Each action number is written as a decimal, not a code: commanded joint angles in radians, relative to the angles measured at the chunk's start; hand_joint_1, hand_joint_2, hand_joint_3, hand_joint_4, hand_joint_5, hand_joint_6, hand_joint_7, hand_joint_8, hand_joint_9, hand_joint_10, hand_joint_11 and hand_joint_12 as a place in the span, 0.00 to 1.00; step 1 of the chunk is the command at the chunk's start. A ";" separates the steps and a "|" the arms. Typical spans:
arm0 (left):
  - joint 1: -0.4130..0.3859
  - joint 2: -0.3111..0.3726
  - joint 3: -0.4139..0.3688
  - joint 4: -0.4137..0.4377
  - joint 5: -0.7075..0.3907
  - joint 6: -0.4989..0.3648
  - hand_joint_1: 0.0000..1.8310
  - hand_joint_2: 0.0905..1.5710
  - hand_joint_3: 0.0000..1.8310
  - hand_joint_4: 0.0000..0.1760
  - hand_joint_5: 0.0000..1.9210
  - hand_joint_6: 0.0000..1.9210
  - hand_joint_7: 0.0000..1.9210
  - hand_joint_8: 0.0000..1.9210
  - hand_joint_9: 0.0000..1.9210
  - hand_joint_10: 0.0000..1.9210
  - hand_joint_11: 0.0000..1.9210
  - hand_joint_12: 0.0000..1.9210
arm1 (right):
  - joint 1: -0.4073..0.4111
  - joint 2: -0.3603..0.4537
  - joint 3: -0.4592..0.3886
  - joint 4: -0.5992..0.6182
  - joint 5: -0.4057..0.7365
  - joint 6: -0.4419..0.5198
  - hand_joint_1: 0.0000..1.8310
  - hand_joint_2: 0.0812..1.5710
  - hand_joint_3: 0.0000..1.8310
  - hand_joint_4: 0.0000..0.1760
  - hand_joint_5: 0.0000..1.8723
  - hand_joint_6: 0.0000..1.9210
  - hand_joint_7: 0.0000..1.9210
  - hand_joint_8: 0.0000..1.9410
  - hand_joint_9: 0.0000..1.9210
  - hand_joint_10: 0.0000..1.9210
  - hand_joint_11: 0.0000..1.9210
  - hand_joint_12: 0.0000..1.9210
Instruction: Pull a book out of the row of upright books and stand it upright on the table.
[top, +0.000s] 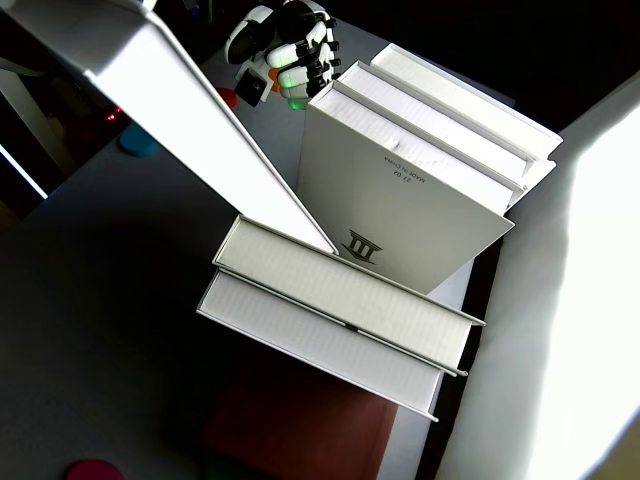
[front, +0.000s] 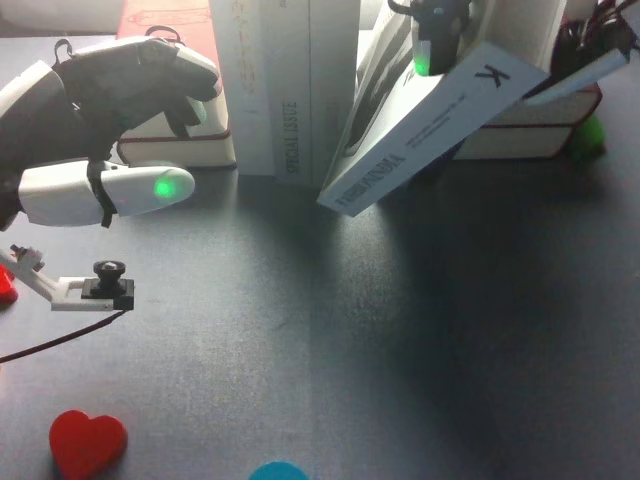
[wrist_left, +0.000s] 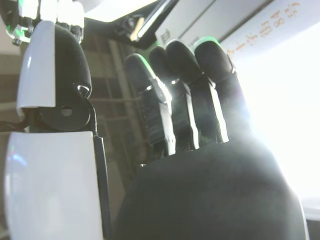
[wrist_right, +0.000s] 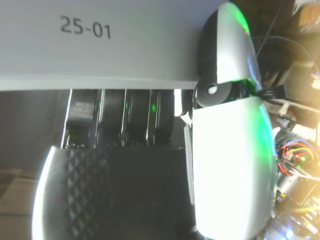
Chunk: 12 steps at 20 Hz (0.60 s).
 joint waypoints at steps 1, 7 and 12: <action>-0.003 0.004 -0.003 -0.037 -0.115 -0.011 0.68 0.56 0.00 0.00 0.34 0.30 0.26 0.49 0.23 0.77 0.18 0.95 | -0.001 0.006 -0.006 0.121 -0.020 -0.003 0.75 0.72 0.00 0.00 0.47 0.45 0.46 0.66 0.43 0.75 0.41 0.92; 0.018 0.009 -0.017 -0.059 -0.131 -0.011 0.69 0.58 0.00 0.00 0.33 0.33 0.25 0.50 0.23 0.76 0.17 0.91 | -0.293 0.003 -0.003 0.610 0.054 -0.265 0.75 0.72 0.00 0.00 0.47 0.45 0.46 0.66 0.43 0.75 0.41 0.92; 0.025 0.008 -0.017 -0.067 -0.137 -0.011 0.68 0.57 0.00 0.00 0.32 0.33 0.25 0.51 0.24 0.75 0.17 0.93 | -0.429 -0.083 0.076 0.825 0.093 -0.389 0.75 0.72 0.00 0.00 0.47 0.45 0.46 0.66 0.43 0.75 0.41 0.92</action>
